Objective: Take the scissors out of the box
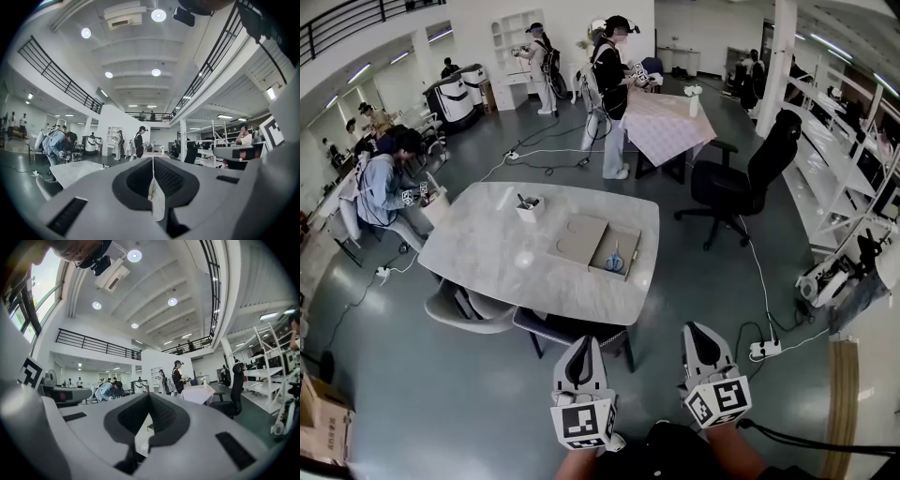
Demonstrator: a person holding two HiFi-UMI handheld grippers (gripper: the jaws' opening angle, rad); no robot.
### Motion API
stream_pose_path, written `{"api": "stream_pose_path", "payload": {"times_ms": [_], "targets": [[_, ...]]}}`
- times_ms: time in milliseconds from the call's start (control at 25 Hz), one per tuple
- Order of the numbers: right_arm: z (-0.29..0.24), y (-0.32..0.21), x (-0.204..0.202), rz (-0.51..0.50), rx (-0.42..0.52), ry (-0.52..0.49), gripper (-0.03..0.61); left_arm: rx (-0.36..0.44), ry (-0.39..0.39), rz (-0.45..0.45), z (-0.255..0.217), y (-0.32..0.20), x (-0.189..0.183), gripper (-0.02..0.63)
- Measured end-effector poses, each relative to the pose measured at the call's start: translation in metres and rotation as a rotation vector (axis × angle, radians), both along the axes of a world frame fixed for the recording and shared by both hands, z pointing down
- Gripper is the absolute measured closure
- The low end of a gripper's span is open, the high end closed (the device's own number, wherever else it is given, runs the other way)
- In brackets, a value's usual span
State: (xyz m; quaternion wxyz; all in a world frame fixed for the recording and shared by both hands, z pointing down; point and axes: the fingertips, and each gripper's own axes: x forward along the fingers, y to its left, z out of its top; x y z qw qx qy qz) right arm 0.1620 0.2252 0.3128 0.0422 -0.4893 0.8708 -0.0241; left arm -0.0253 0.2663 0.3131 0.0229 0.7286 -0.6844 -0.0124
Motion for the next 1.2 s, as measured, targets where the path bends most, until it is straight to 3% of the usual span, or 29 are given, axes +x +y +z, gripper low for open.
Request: {"api": "stream_pose_path", "payload": {"times_ms": [520,1200], "targets": [[0.016,-0.015,-0.015,0.057,-0.029,-0.008,0.582,-0.029,0.016,0.037,0.021,-0.022,-0.025,0.597],[0.043,-0.187,-0.048,0.011,-0.075,-0.015,0.581,-0.07,-0.014,0.026,0.04,-0.188,-0.046,0.597]]}}
